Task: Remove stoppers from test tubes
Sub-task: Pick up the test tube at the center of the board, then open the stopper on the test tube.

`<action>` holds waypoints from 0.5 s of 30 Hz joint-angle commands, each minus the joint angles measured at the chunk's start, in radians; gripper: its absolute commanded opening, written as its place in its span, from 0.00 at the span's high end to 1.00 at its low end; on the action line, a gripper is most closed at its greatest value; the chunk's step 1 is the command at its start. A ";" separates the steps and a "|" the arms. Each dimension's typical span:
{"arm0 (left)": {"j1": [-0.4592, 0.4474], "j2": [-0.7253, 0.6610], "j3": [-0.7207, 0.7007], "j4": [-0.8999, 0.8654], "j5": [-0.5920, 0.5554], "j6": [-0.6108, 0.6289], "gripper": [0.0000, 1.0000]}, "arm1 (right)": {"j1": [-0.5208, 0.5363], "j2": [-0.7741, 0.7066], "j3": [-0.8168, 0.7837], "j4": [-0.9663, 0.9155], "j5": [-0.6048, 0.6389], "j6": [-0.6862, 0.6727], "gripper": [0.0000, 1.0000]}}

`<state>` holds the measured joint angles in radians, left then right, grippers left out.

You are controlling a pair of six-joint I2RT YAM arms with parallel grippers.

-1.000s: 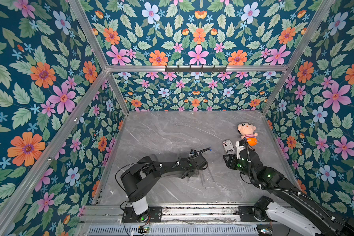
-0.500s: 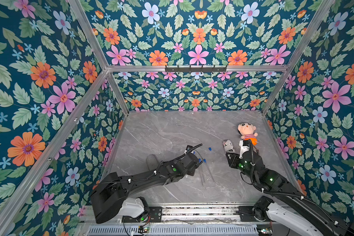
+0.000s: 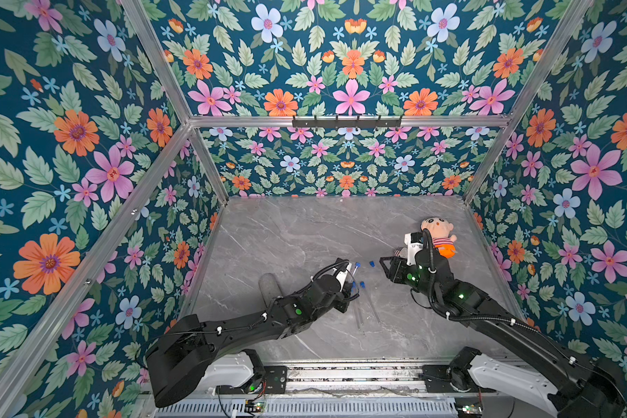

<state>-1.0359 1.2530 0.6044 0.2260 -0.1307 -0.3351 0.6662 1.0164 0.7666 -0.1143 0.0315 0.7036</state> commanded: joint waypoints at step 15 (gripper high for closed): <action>-0.002 0.022 -0.046 0.255 0.132 0.049 0.83 | -0.046 0.232 0.111 0.145 -0.245 0.132 0.45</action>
<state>-1.0370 1.2678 0.5575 0.4305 -0.0109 -0.2897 0.6197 1.2308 0.8635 -0.0036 -0.1776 0.8078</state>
